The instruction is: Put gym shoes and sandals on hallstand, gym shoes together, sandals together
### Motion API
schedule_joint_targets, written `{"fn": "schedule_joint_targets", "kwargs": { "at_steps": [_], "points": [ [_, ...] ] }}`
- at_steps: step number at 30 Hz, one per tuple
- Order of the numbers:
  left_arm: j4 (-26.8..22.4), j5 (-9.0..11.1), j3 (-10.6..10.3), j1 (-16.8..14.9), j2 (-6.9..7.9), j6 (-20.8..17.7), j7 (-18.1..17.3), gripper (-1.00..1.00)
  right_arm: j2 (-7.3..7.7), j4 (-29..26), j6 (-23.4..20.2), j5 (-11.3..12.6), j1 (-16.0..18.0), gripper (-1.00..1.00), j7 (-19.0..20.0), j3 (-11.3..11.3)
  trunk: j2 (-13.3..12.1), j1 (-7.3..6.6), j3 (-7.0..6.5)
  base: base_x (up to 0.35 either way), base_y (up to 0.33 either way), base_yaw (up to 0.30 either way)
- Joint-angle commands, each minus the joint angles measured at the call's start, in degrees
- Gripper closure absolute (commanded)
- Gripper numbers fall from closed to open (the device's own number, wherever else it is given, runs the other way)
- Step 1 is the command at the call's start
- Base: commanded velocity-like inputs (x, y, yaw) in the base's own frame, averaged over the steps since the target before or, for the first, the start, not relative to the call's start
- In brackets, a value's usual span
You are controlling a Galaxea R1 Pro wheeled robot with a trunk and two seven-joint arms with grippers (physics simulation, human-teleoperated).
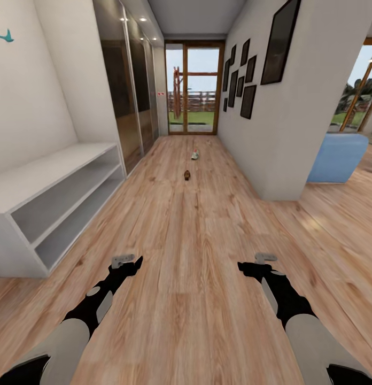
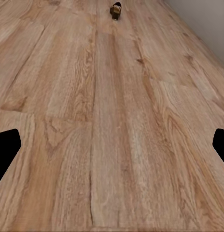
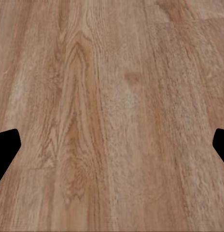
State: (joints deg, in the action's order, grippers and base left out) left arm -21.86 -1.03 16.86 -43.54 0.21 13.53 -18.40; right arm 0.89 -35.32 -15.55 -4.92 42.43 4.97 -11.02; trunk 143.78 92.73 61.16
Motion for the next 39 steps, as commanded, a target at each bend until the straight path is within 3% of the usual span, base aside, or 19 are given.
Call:
{"fn": "schedule_joint_targets", "kwargs": {
  "at_steps": [1, 39],
  "points": [
    [0.06, -0.11, 0.46, -0.05, -0.03, 0.09, -0.49, -1.0, -0.02, -0.1, -0.32, -0.53, 0.02, -1.0, 0.48, -0.32, 0.02, 0.02, 0.05, 0.349, 0.0, 0.0],
    [0.69, -0.11, 0.46, -0.05, -0.03, 0.09, -0.49, -1.0, -0.01, -0.01, -0.3, -0.53, 0.03, -1.0, 0.57, -0.32, 0.02, 0.02, 0.05, 0.349, 0.0, 0.0]
  ]
}}
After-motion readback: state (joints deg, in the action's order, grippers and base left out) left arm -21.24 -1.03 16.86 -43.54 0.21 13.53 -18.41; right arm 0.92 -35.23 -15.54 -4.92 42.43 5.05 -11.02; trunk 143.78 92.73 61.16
